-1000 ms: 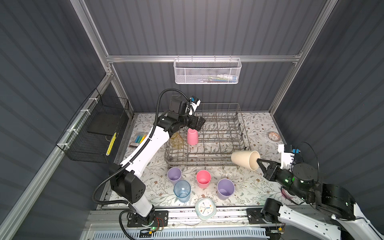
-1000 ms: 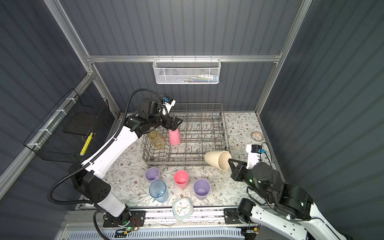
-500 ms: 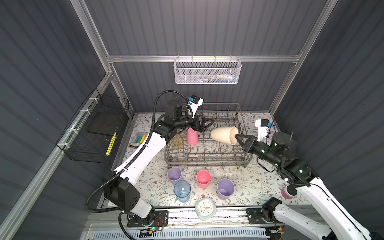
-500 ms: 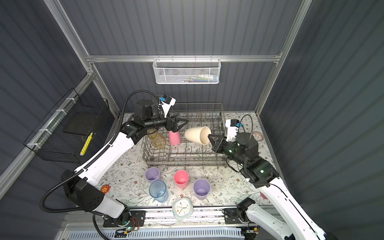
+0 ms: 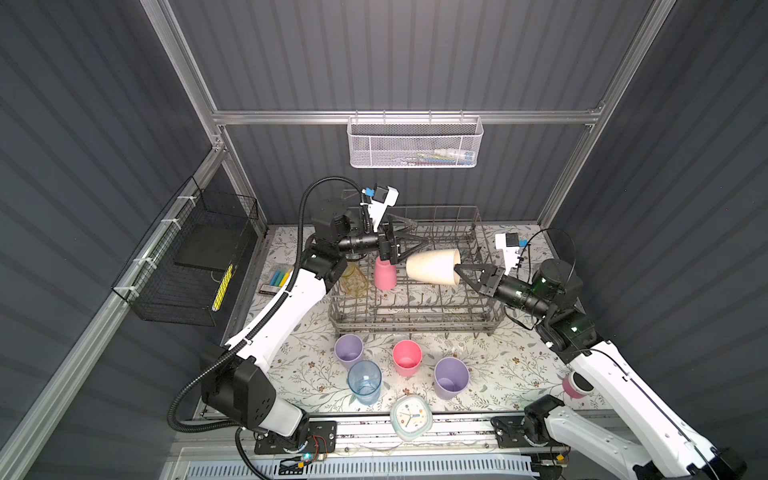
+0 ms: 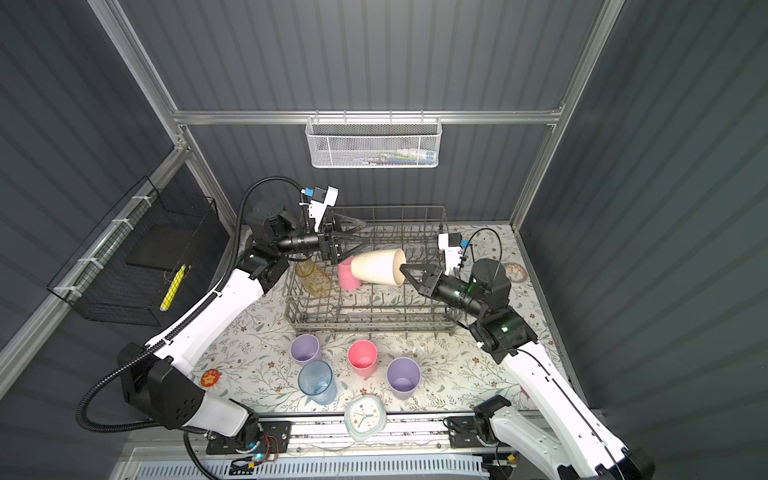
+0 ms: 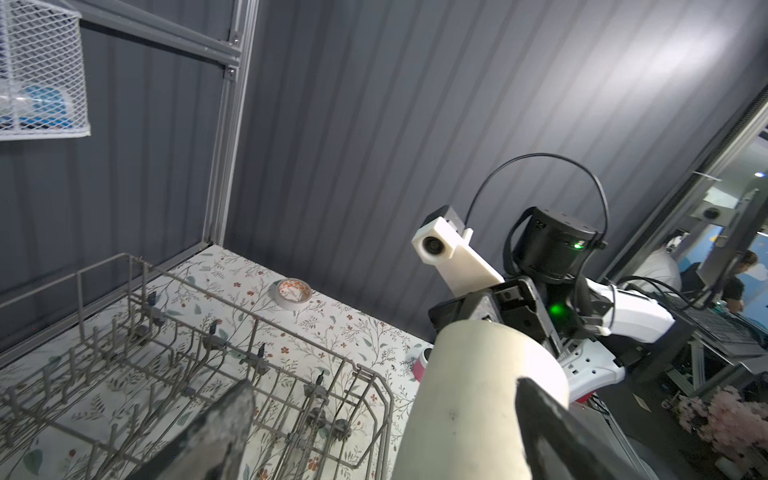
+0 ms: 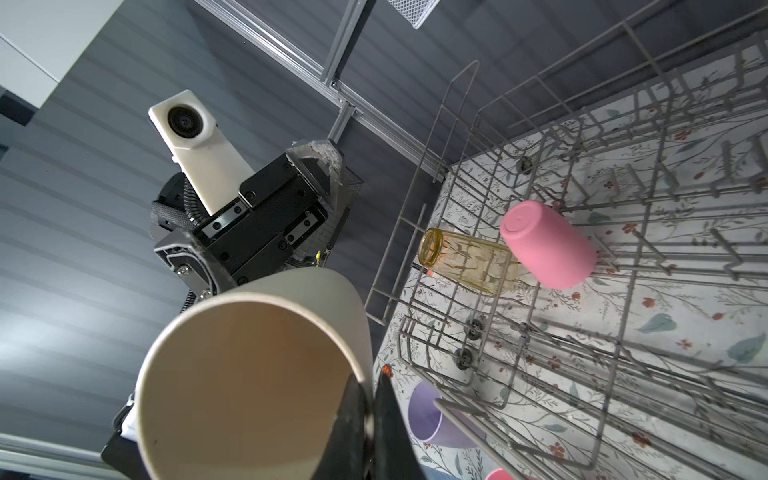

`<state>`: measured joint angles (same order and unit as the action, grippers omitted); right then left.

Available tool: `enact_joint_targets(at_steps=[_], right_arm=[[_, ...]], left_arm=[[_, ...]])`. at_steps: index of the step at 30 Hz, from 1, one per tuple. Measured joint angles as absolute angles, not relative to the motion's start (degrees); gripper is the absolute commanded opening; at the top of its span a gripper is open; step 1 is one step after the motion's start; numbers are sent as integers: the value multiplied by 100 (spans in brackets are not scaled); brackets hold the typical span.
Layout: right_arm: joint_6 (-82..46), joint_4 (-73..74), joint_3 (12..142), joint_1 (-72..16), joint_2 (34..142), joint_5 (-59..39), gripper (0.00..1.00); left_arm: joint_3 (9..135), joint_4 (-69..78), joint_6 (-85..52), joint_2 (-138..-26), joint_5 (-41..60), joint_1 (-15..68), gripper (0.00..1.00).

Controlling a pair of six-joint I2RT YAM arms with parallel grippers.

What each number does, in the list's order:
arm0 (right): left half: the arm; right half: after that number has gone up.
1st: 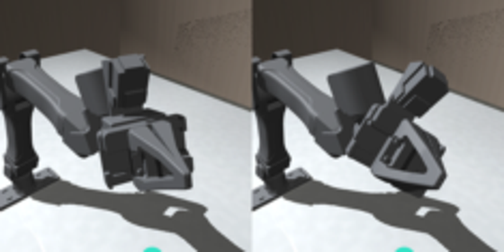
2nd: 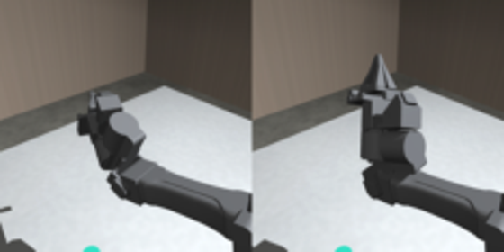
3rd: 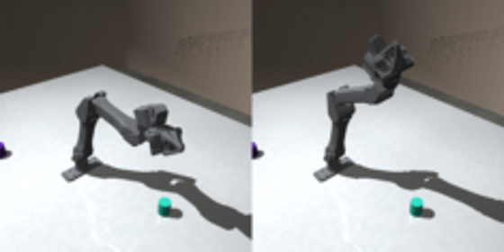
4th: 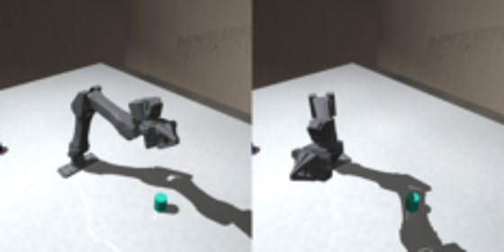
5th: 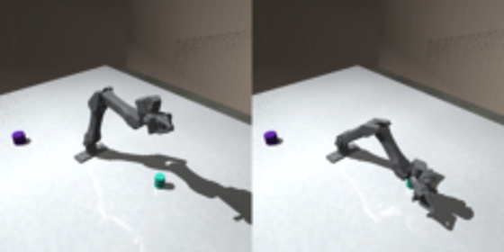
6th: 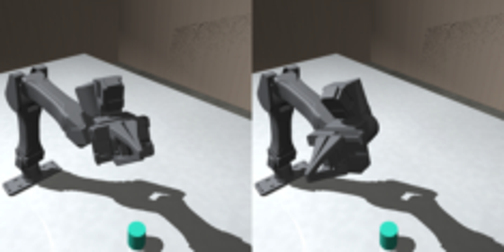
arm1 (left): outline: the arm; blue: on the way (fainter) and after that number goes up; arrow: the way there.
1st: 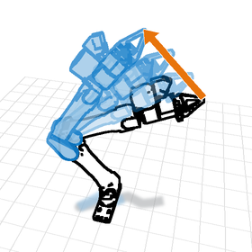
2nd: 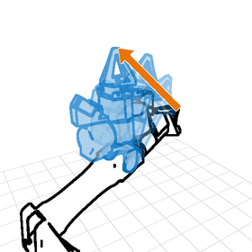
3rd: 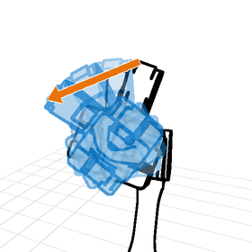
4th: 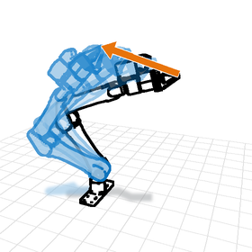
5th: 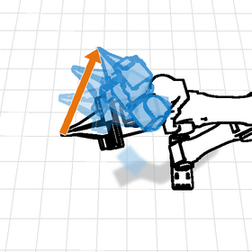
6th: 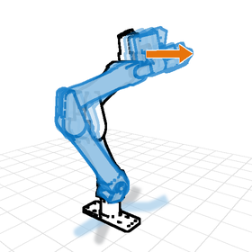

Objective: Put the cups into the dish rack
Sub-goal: 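Close the left gripper on the beige cup's base while the right gripper holds, then open the right gripper and withdraw while the left gripper holds the beige cup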

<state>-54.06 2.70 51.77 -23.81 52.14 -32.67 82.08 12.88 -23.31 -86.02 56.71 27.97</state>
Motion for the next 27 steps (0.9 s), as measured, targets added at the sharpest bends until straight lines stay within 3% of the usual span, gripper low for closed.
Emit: enact_joint_targets(at_steps=[10,27], right_arm=[[-6007,1352,4956,-2034,5537,-3927,0],[-6589,2473,4794,-1850,6077,-4228,0]], left_arm=[[7918,1933,-2742,-8676,6466,2797,92],[7782,2045,-2770,-8742,6823,2797,83]])
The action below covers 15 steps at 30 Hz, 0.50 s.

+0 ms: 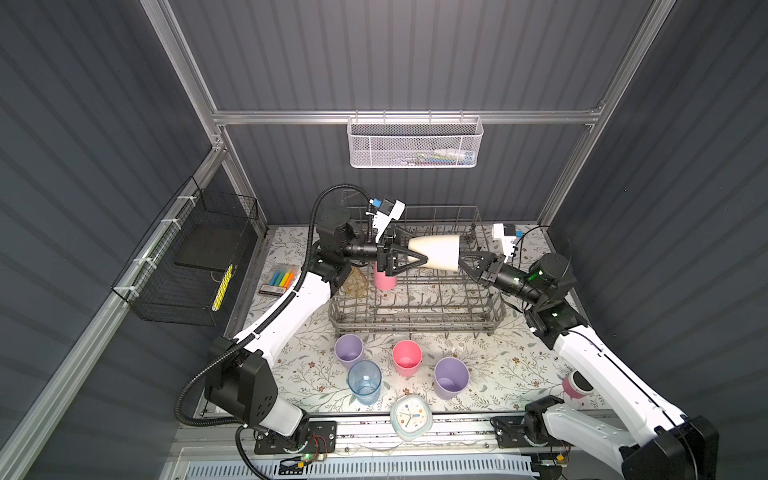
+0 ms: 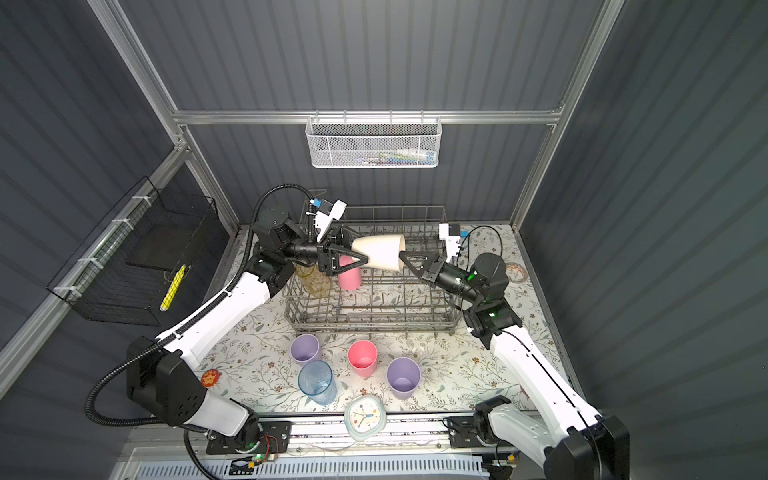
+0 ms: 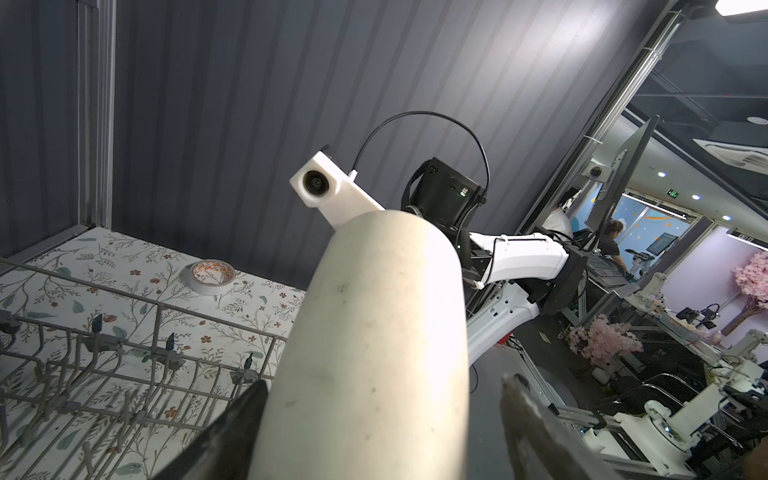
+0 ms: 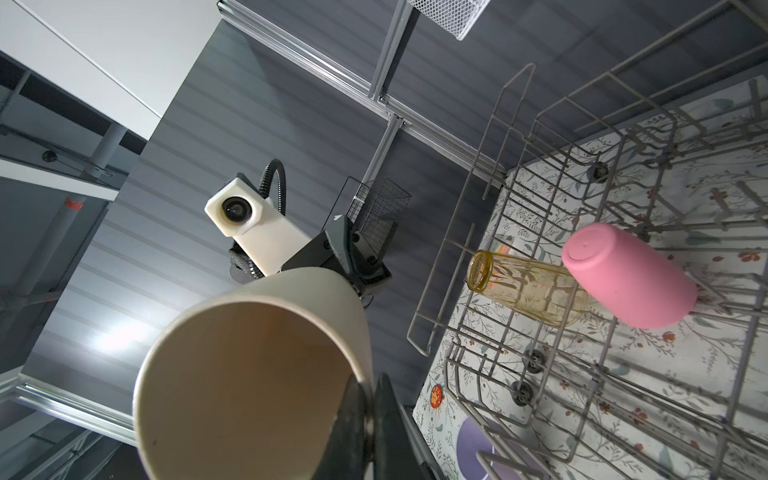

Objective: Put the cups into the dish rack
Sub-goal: 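Open the right gripper and withdraw while the left gripper holds the beige cup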

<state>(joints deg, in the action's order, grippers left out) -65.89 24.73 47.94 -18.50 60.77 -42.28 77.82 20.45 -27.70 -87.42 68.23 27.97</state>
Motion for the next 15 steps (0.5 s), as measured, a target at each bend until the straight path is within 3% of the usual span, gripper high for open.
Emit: enact_joint_targets(at_steps=[15], right_arm=[[-6801,2917,4711,-1850,6257,-4250,0]], left_arm=[[7782,2200,-2842,-8879,6845,2797,83]])
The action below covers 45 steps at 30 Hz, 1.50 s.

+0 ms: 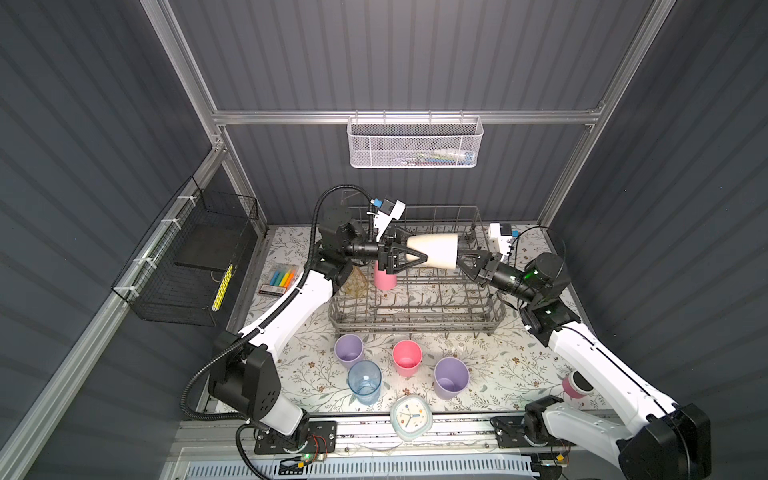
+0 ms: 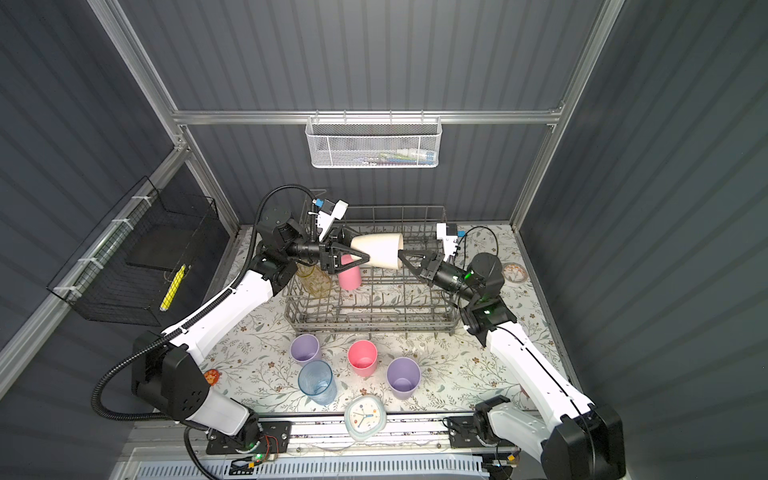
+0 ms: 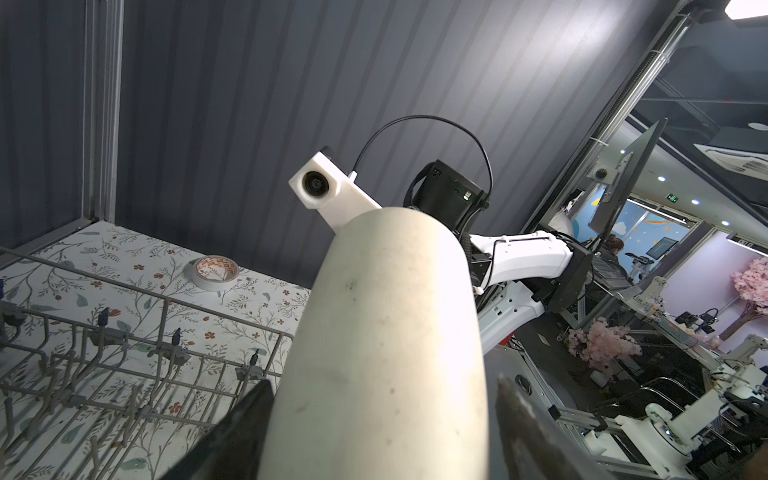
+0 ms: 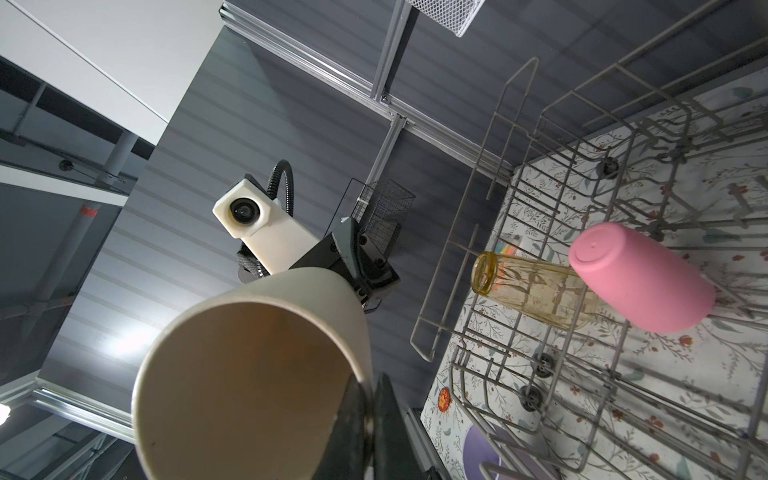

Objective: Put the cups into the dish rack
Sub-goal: 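Open the right gripper and withdraw while the left gripper holds the beige cup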

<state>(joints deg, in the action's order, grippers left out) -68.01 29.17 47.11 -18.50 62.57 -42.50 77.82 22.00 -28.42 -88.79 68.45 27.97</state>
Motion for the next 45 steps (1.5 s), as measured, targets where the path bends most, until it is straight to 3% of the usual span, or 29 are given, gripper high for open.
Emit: enact_joint_targets(at_steps=[8,15,19,27,39,45], right_arm=[[-6858,2993,4626,-1850,6318,-4320,0],[-6884,3026,4626,-1846,6342,-4318,0],[-6904,3039,4626,-1846,6366,-4320,0],[-6906,3083,4624,-1846,6386,-4338,0],[-6899,3127,4539,-1699,6320,-4357,24],[-6687,2574,4464,-1374,5754,-4329,36]], left_arm=[[7782,2329,-2921,-8945,6864,2797,77],[7782,2331,-2971,-9030,6886,2797,80],[7782,2346,-3002,-9037,6910,2797,75],[7782,2377,-3057,-9037,6919,2797,55],[7782,2410,-3068,-9037,6904,2733,53],[7780,2408,-3092,-9037,6849,2488,53]])
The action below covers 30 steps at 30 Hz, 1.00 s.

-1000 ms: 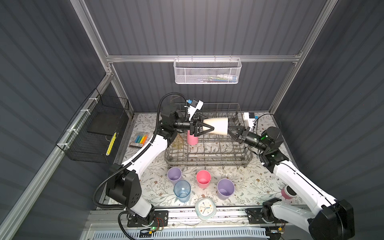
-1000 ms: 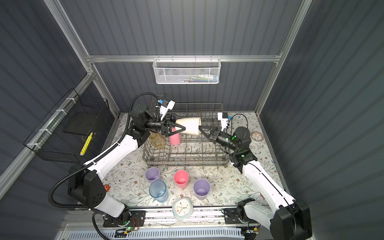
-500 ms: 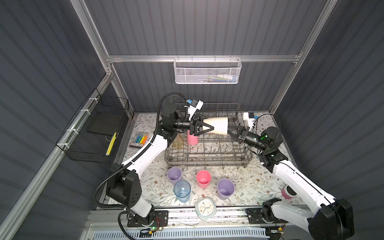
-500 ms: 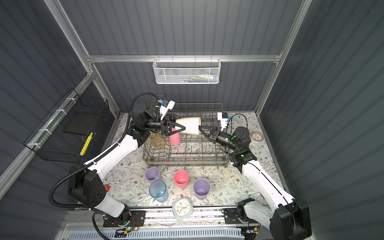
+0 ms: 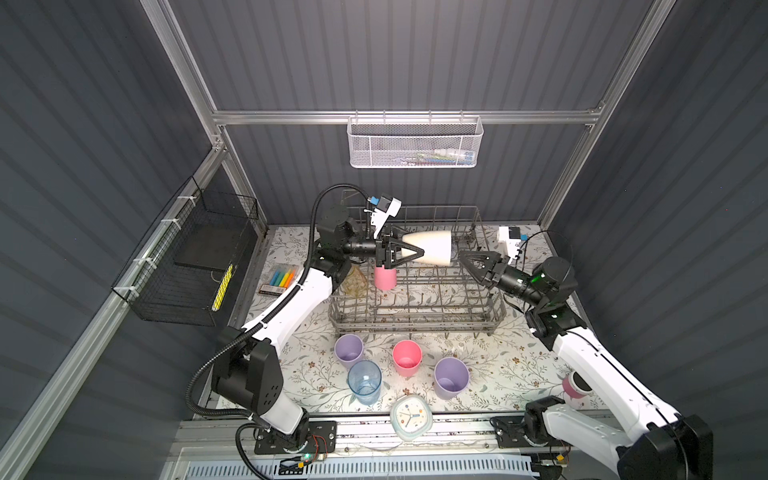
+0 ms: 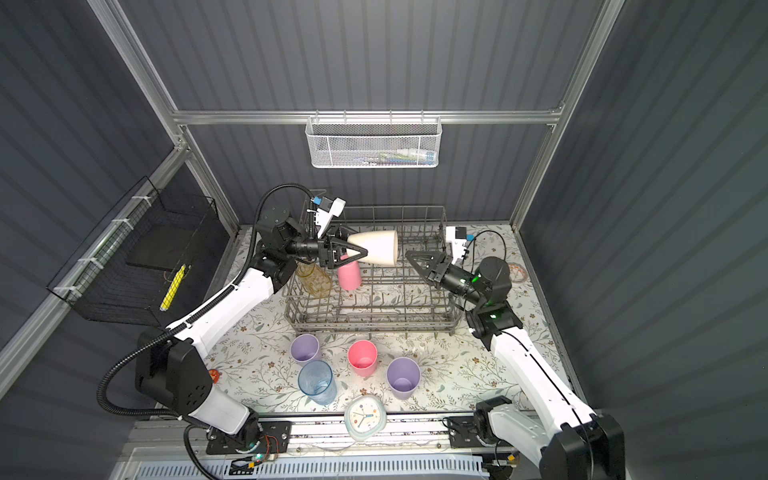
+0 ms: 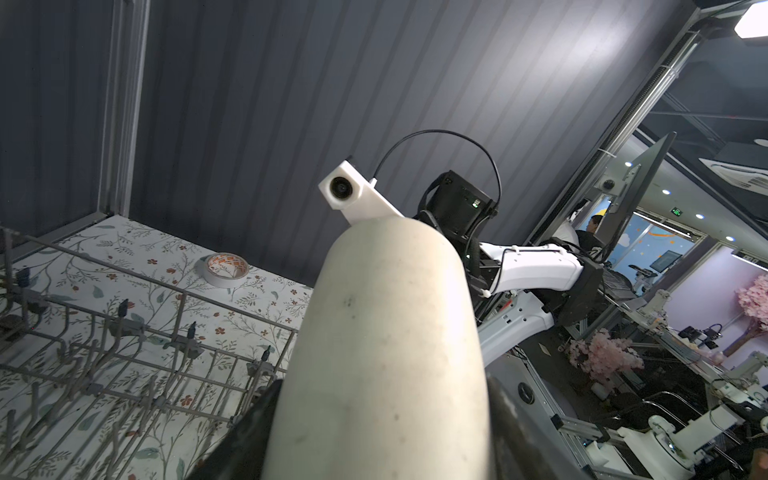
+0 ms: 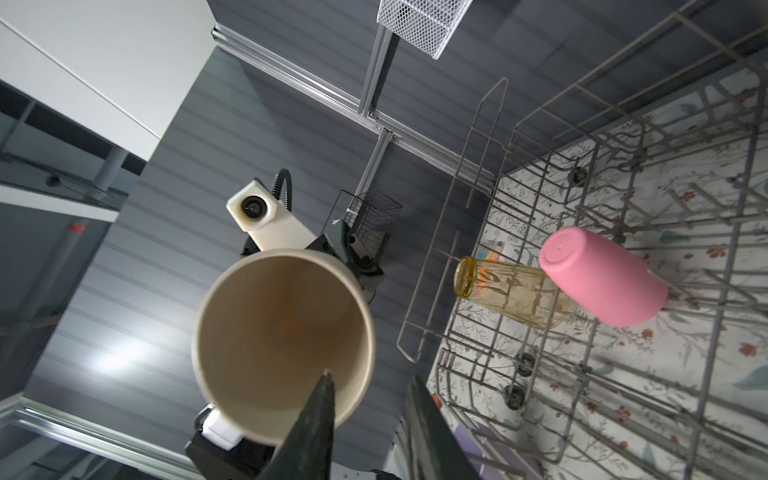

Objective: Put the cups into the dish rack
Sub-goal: 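Open the right gripper and withdraw while the left gripper holds the beige cup, then lower the beige cup mouth-down into the rack with the left gripper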

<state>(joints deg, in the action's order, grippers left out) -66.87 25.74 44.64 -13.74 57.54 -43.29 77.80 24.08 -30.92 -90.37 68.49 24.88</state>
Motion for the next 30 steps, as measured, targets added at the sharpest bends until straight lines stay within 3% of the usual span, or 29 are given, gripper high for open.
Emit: enact_joint_targets(at_steps=[5,15,22,30], right_arm=[[-6023,1304,4552,-1100,5017,-4025,40],[-4202,-1887,5212,-934,4056,-2150,43],[-3841,-2543,5205,-915,4056,-1651,43],[-3833,-2536,5074,-915,4112,-1625,43]], left_arm=[[7797,1800,-2759,-8989,6659,2283,54],[9332,-2263,-235,-8980,4860,2213,52],[9695,-4115,832,-9039,3271,2370,52],[10110,-5245,1361,-9487,1645,2919,50]])
